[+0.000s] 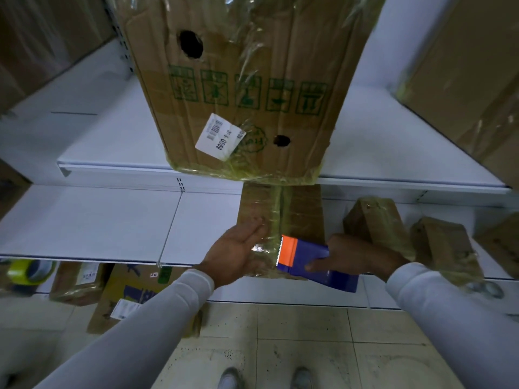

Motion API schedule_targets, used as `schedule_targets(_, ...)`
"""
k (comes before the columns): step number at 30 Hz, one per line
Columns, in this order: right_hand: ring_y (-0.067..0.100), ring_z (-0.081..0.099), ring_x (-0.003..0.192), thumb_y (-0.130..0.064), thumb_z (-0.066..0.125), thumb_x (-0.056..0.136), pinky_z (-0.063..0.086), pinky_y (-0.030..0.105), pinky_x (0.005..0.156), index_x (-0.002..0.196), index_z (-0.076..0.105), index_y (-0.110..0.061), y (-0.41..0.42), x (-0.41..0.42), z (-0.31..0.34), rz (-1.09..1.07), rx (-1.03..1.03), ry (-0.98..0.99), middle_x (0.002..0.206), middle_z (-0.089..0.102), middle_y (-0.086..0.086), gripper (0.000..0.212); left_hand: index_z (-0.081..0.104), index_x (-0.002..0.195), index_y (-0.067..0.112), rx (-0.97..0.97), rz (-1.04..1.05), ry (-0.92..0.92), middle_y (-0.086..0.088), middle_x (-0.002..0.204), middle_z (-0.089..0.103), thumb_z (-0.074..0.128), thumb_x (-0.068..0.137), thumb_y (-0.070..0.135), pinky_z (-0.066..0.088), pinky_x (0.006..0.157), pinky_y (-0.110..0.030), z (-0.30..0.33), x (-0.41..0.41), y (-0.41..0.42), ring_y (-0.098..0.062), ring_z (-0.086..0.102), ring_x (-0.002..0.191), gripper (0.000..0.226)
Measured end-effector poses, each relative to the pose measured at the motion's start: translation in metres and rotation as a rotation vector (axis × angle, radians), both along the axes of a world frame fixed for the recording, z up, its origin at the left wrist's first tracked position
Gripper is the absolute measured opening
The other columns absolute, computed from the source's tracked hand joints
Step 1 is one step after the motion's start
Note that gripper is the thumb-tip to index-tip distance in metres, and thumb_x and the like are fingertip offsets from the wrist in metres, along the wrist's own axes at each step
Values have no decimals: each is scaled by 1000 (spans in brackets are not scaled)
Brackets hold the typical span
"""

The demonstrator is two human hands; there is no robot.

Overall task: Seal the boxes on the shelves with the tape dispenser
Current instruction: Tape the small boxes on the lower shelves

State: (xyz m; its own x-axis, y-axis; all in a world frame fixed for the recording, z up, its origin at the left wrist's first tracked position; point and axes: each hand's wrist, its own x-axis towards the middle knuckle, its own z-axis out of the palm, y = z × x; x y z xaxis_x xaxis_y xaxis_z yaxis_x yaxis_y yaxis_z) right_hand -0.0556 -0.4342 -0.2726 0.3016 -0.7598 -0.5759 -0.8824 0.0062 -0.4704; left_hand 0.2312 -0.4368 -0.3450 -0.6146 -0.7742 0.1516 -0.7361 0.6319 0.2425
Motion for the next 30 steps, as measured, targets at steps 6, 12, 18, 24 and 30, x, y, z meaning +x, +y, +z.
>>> schedule_targets(6,6,60,68,-63,65,84,46,20,62,81,50,-30,1,-3,-4,57,-1,13,72,59,-11,36,27,148,7,-63,-71,-209,-12,154,28,35,99,39,20,115,-44,-10,-29,-6,-27,28,142,59)
schedule_targets(12,10,60,69,-56,66,86,54,30,67,90,59,-24,3,-19,0,92,8,-29,75,61,-9,33,38,144,7,-98,-59,-219,-11,149,38,31,98,38,32,111,-46,-15,-27,-8,-26,38,137,56)
schedule_targets(18,-8,64,69,-43,73,86,42,2,56,91,59,-37,17,-90,9,-54,121,-171,75,68,-33,16,13,152,14,48,-50,-251,-5,159,13,34,101,38,8,120,-37,-20,-28,-13,-21,11,147,59)
schedule_targets(24,2,59,90,-44,75,83,43,13,72,120,48,-31,18,-90,-16,-65,33,-172,103,60,-17,47,19,151,10,83,1,-231,-12,157,20,34,95,55,10,120,-42,-3,-39,-6,-27,16,146,73)
schedule_targets(30,16,64,99,-45,76,82,51,26,83,109,53,-37,16,-96,-24,-50,48,-230,107,65,-10,36,6,152,16,89,-98,-190,-3,161,4,29,99,50,0,118,-31,-2,-102,-4,-18,5,148,68)
